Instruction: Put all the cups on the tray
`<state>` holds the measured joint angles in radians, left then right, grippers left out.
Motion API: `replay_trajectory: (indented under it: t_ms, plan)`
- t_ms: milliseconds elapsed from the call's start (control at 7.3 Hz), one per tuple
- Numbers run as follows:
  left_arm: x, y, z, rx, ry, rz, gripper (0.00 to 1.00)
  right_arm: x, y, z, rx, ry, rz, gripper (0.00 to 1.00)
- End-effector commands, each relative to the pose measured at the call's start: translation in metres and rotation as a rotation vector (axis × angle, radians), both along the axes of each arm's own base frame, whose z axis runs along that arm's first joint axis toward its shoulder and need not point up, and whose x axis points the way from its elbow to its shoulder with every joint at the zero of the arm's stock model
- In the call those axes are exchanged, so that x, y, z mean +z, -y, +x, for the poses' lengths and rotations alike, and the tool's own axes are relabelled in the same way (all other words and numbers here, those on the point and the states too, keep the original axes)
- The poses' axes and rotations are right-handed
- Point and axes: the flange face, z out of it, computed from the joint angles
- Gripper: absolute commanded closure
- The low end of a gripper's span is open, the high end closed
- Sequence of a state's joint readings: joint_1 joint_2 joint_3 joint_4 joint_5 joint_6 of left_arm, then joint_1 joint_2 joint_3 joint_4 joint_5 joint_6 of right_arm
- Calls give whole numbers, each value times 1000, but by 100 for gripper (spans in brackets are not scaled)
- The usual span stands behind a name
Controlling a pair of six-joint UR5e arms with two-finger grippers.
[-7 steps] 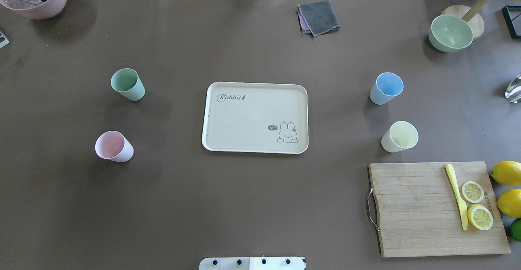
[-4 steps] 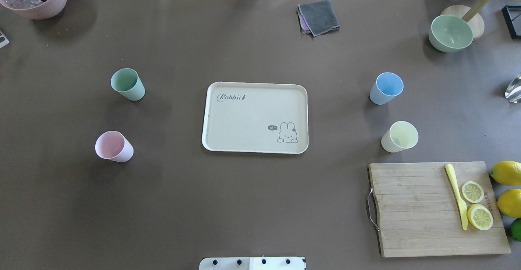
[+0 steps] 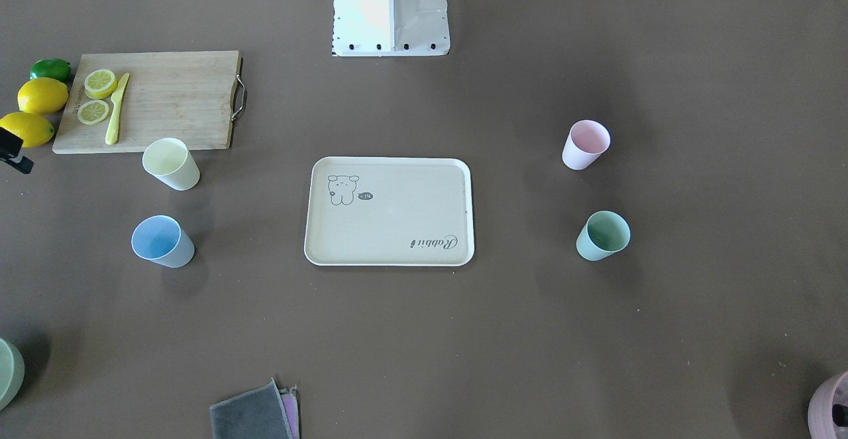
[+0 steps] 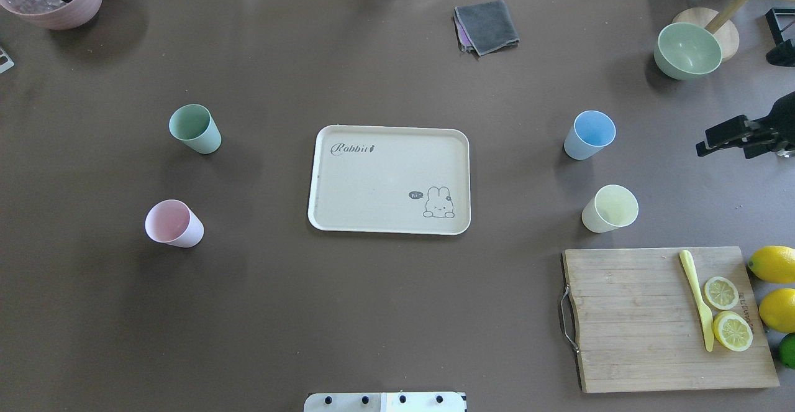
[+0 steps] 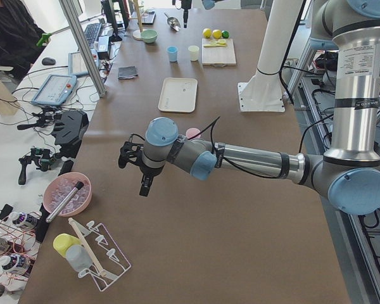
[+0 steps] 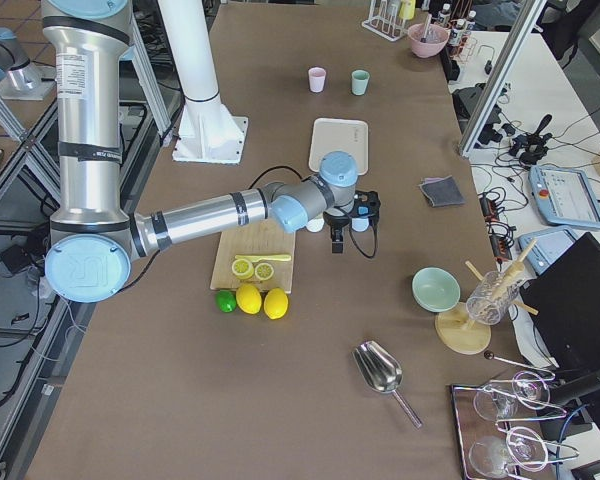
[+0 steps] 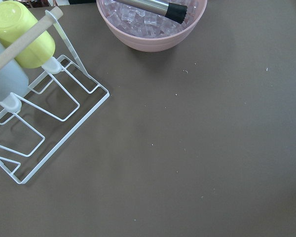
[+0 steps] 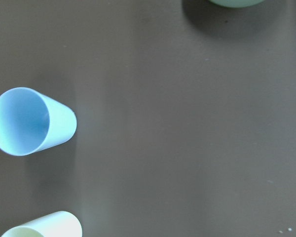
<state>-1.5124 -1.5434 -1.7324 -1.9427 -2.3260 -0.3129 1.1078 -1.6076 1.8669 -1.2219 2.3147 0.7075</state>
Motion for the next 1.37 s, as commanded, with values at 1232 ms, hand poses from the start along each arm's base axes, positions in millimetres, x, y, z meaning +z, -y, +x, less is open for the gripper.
replay_trajectory:
  t_ms: [1232]
  plan:
    - [-90,-29,179,86,-115,-138,2,-14,-47,-129,-83,-78,-9,0]
